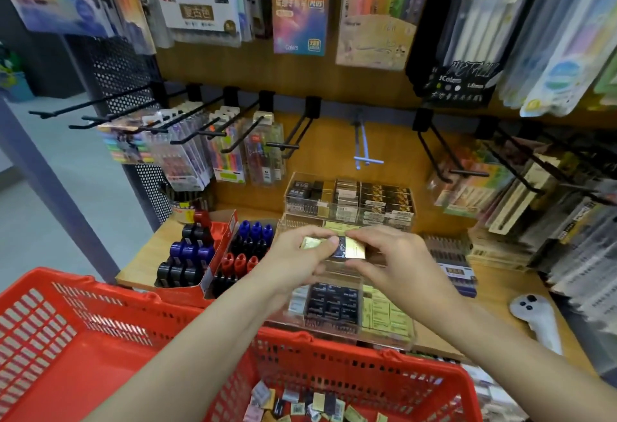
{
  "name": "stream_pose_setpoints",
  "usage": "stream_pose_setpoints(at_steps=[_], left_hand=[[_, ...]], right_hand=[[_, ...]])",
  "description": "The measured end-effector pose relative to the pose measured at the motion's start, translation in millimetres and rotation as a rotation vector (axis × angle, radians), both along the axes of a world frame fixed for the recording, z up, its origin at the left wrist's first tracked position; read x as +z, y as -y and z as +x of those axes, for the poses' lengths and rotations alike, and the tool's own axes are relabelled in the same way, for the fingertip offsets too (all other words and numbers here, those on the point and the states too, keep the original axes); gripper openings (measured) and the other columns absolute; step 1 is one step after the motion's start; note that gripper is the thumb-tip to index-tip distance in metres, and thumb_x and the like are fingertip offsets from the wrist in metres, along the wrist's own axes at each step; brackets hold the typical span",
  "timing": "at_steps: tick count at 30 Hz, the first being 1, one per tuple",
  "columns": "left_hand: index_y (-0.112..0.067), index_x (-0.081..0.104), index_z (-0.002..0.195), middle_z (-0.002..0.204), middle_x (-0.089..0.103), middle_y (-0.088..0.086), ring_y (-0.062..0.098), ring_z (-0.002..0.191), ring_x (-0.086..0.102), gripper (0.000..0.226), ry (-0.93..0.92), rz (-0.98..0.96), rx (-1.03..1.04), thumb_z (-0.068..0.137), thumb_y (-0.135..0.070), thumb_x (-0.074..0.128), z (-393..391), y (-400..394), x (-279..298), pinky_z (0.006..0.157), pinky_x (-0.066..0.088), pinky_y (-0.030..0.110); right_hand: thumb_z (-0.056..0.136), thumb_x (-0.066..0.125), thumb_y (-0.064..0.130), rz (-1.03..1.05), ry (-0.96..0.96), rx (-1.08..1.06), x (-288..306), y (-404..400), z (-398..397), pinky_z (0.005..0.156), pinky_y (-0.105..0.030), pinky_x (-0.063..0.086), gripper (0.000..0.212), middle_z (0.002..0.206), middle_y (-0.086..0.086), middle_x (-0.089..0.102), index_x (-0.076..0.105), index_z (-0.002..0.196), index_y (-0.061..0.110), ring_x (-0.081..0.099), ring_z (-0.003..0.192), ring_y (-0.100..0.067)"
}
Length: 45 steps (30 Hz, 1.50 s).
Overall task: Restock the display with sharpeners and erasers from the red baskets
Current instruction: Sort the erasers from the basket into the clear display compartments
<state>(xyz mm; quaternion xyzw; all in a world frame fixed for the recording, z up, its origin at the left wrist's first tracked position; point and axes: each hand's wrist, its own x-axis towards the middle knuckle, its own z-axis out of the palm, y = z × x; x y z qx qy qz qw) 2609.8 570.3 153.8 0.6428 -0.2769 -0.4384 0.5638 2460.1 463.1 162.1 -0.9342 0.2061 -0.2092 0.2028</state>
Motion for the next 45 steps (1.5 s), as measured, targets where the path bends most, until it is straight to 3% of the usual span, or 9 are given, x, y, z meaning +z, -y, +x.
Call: stream_pose_setpoints(at_steps=[6, 11, 16, 20, 25, 33, 38, 42, 45], left_hand=[[-0.032, 0.061, 0.116, 0.064, 0.063, -0.004, 0.005, 0.051, 0.049, 0.028, -0.096, -0.008, 0.105, 0.09, -0.028, 0.071, 54.8, 39.3, -30.1, 0.049, 0.038, 0.019], [-0.025, 0.062, 0.112, 0.098, 0.07, 0.016, 0.009, 0.059, 0.051, 0.029, -0.238, -0.01, 0.24, 0.086, -0.017, 0.074, 71.4, 49.8, -67.5, 0.05, 0.038, 0.022], [-0.021, 0.063, 0.109, 0.086, 0.068, 0.005, 0.009, 0.059, 0.053, 0.026, -0.276, 0.031, 0.261, 0.089, -0.006, 0.066, 72.8, 52.6, -86.3, 0.051, 0.041, 0.023], [-0.022, 0.055, 0.12, 0.108, 0.064, 0.006, 0.017, 0.086, 0.064, 0.044, -0.236, 0.055, 0.216, 0.089, 0.01, 0.055, 75.8, 52.4, -91.2, 0.076, 0.057, 0.033], [-0.031, 0.053, 0.117, 0.104, 0.064, -0.002, 0.017, 0.109, 0.062, 0.045, -0.024, 0.1, 0.198, 0.092, 0.006, 0.056, 77.4, 55.2, -92.6, 0.103, 0.048, 0.042], [-0.029, 0.059, 0.104, 0.103, 0.063, 0.006, 0.012, 0.093, 0.07, 0.035, -0.068, 0.059, 0.294, 0.097, 0.005, 0.05, 76.2, 60.7, -96.6, 0.088, 0.057, 0.03], [-0.026, 0.059, 0.104, 0.1, 0.062, 0.005, 0.012, 0.095, 0.068, 0.035, -0.076, 0.059, 0.273, 0.097, 0.006, 0.048, 73.4, 55.4, -93.7, 0.085, 0.057, 0.025], [-0.024, 0.059, 0.105, 0.102, 0.061, 0.008, 0.015, 0.096, 0.068, 0.035, -0.093, 0.052, 0.286, 0.097, 0.008, 0.048, 73.9, 53.9, -91.3, 0.087, 0.058, 0.028], [-0.023, 0.059, 0.106, 0.102, 0.06, 0.007, 0.015, 0.096, 0.068, 0.035, -0.093, 0.05, 0.277, 0.096, 0.008, 0.048, 72.7, 52.5, -90.4, 0.083, 0.057, 0.024]], right_hand=[[0.092, 0.067, 0.022, -0.162, -0.093, 0.081, -21.5, 44.7, 70.7, 0.095, -0.021, 0.044, 0.039, 0.122, 0.002, 0.063, 0.059, 0.13, 0.018, 0.058, 0.111, -0.011], [0.092, 0.067, 0.024, -0.074, -0.147, -0.158, -34.7, 97.8, 119.9, 0.094, -0.03, 0.046, 0.036, 0.121, -0.004, 0.063, 0.059, 0.126, 0.016, 0.06, 0.109, -0.021], [0.097, 0.058, 0.027, -0.082, -0.424, -0.253, -36.1, 130.6, 166.5, 0.093, -0.041, 0.05, 0.027, 0.12, -0.012, 0.062, 0.055, 0.12, 0.013, 0.06, 0.109, -0.031], [0.098, 0.058, 0.025, -0.123, -0.543, -0.246, -41.6, 138.1, 192.9, 0.089, -0.036, 0.049, 0.022, 0.119, -0.013, 0.061, 0.057, 0.115, 0.011, 0.058, 0.107, -0.031], [0.096, 0.059, 0.035, -0.137, -0.57, -0.294, -50.0, 140.5, 202.2, 0.097, -0.04, 0.04, 0.034, 0.126, -0.011, 0.054, 0.052, 0.123, 0.016, 0.049, 0.119, -0.031], [0.087, 0.072, 0.034, 0.184, -0.356, -0.409, -47.8, 141.4, 187.9, 0.078, -0.029, 0.049, 0.038, 0.114, -0.002, 0.064, 0.06, 0.119, 0.018, 0.058, 0.096, -0.02], [0.091, 0.064, 0.032, 0.212, -0.385, -0.279, -39.9, 133.7, 183.7, 0.086, -0.026, 0.05, 0.032, 0.121, 0.0, 0.066, 0.068, 0.12, 0.02, 0.06, 0.102, -0.02], [0.098, 0.047, 0.023, 0.038, -0.453, -0.191, -47.7, 126.2, 175.7, 0.115, -0.046, 0.027, 0.042, 0.148, -0.001, 0.047, 0.052, 0.139, 0.029, 0.038, 0.138, -0.027], [0.093, 0.045, 0.012, -0.017, -0.489, -0.121, -50.9, 120.8, 174.4, 0.116, -0.055, 0.008, 0.052, 0.154, 0.003, 0.037, 0.049, 0.14, 0.036, 0.016, 0.147, -0.029]])
